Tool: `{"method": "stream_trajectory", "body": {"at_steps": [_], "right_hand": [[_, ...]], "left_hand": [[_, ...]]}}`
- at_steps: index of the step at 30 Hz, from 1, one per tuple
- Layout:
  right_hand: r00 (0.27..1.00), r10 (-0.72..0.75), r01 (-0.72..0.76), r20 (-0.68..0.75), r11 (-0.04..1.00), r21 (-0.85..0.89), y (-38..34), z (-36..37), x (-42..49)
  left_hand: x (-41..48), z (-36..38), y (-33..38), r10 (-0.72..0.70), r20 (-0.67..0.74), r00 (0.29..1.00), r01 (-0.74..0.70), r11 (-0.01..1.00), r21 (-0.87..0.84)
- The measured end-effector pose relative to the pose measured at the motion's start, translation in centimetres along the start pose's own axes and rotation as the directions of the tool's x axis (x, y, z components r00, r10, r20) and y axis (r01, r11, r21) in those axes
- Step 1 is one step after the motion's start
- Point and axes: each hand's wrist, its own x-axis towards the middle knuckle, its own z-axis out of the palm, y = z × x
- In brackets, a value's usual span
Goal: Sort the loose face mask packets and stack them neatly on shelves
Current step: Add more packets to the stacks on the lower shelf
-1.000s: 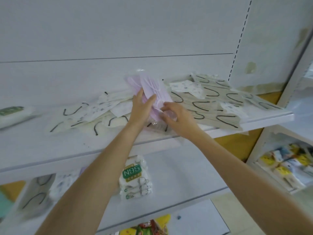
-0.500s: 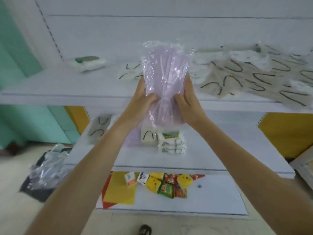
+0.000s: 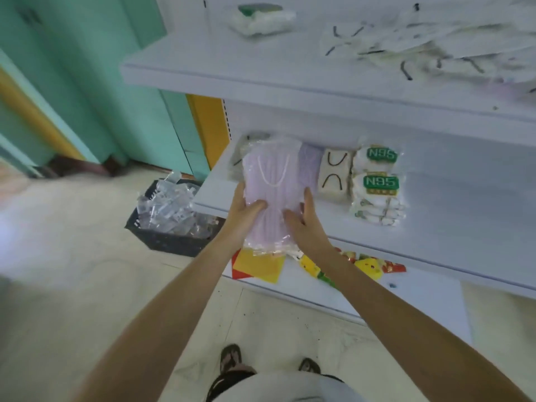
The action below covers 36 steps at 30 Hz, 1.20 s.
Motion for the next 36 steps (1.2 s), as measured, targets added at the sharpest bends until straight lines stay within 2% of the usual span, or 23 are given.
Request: {"method": "stream_trajectory", "body": {"at_steps": [4, 6, 8, 10, 12, 15, 20, 22, 23, 25, 27, 29, 32, 34, 36], "right_hand": [[0.997, 0.074, -0.071, -0.036, 0.994, 0.086, 1.2, 3.7, 1.9], [0.976, 0.205, -0.191, -0.072, 0.968, 0.164, 2.1, 4.4, 3.0], [0.927, 0.360, -0.304, -0.108, 0.887, 0.349, 3.6, 4.4, 3.6], [0.882, 0.459, -0.338, -0.109, 0.775, 0.534, 5.0, 4.0, 3.9], [0.849, 0.517, -0.346, -0.112, 0.704, 0.620, 6.0, 3.5, 4.4], [0.814, 0.554, -0.319, -0.174, 0.677, 0.663, 7.0, 1.9, 6.5], [0.787, 0.549, -0.286, -0.282, 0.729, 0.622, 8.7, -2.2, 13.7], [0.784, 0.531, -0.260, -0.321, 0.751, 0.607, 9.7, -4.0, 17.4], [0.774, 0.532, -0.254, -0.343, 0.757, 0.602, 10.3, -4.8, 19.2], [0.747, 0.543, -0.304, -0.384, 0.793, 0.528, 11.6, -6.1, 22.6], [0.732, 0.531, -0.428, -0.427, 0.846, 0.320, 12.9, -7.0, 24.9], [0.726, 0.506, -0.500, -0.466, 0.853, 0.147, 13.6, -7.3, 26.4], [0.749, 0.463, -0.475, -0.473, 0.874, 0.103, 14.0, -7.2, 28.4], [0.770, 0.435, -0.464, -0.468, 0.884, 0.057, 13.9, -6.9, 29.3], [0.792, 0.412, -0.487, -0.451, 0.871, -0.059, 14.3, -6.7, 29.8]], "left_hand": [[2.7, -0.9, -1.5, -0.016, 0.031, 0.999, 0.013, 0.992, 0.124], [4.4, -1.3, -2.1, -0.018, 0.072, 0.997, 0.005, 0.982, 0.188], [6.3, -1.9, -2.6, -0.044, 0.113, 0.993, 0.018, 0.975, 0.220], [7.9, -1.7, -2.9, -0.080, 0.135, 0.988, 0.043, 0.966, 0.255], [9.2, -0.7, -3.1, -0.099, 0.173, 0.980, 0.045, 0.956, 0.289], [11.5, 1.6, -3.3, -0.113, 0.215, 0.970, 0.031, 0.936, 0.351], [17.8, 5.0, -3.4, -0.123, 0.242, 0.962, 0.026, 0.929, 0.370], [21.0, 5.7, -3.8, -0.069, 0.207, 0.976, -0.027, 0.903, 0.429], [22.5, 5.8, -4.3, -0.011, 0.186, 0.982, -0.092, 0.842, 0.531], [25.2, 5.4, -6.0, 0.086, 0.241, 0.967, -0.243, 0.605, 0.758], [27.0, 4.5, -7.8, 0.019, 0.345, 0.939, -0.330, 0.339, 0.881], [27.9, 3.8, -9.4, -0.090, 0.374, 0.923, -0.355, 0.171, 0.919], [28.6, 3.7, -10.7, -0.103, 0.362, 0.927, -0.350, 0.119, 0.929], [28.9, 3.9, -11.0, -0.071, 0.330, 0.941, -0.319, 0.128, 0.939], [29.2, 4.0, -11.0, -0.064, 0.305, 0.950, -0.293, 0.149, 0.944]]}}
